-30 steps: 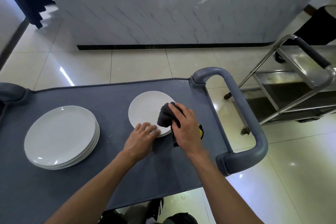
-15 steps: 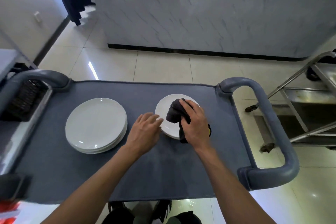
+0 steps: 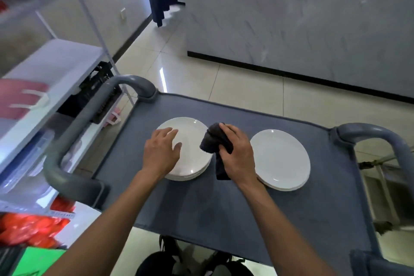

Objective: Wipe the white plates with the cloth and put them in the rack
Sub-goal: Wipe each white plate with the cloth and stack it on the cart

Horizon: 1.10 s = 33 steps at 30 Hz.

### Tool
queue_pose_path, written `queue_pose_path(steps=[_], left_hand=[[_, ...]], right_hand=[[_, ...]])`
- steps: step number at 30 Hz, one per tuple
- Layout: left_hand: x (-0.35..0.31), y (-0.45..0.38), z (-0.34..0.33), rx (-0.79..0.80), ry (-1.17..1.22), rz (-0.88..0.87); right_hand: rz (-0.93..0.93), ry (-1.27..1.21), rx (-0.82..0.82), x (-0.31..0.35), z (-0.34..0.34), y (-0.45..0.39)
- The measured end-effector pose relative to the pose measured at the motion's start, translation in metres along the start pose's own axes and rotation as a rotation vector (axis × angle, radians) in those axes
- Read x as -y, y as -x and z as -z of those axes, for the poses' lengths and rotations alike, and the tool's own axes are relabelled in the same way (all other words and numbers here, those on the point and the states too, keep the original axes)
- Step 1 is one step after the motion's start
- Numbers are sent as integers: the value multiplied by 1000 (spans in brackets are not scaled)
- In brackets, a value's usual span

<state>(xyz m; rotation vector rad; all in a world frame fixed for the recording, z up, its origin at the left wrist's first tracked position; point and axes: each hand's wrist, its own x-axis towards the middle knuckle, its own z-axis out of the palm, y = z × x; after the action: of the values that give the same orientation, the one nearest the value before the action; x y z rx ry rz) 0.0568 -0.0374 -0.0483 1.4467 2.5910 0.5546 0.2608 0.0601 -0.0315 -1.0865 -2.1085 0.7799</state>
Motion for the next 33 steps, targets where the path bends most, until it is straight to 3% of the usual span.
queue_pose_path(steps=[9, 33], left_hand=[[52, -24, 9, 122, 160, 301], [53, -41, 11, 157, 306, 422]], right_hand=[[-52, -50, 82, 31, -42, -5], [-132, -9, 109, 29, -62, 2]])
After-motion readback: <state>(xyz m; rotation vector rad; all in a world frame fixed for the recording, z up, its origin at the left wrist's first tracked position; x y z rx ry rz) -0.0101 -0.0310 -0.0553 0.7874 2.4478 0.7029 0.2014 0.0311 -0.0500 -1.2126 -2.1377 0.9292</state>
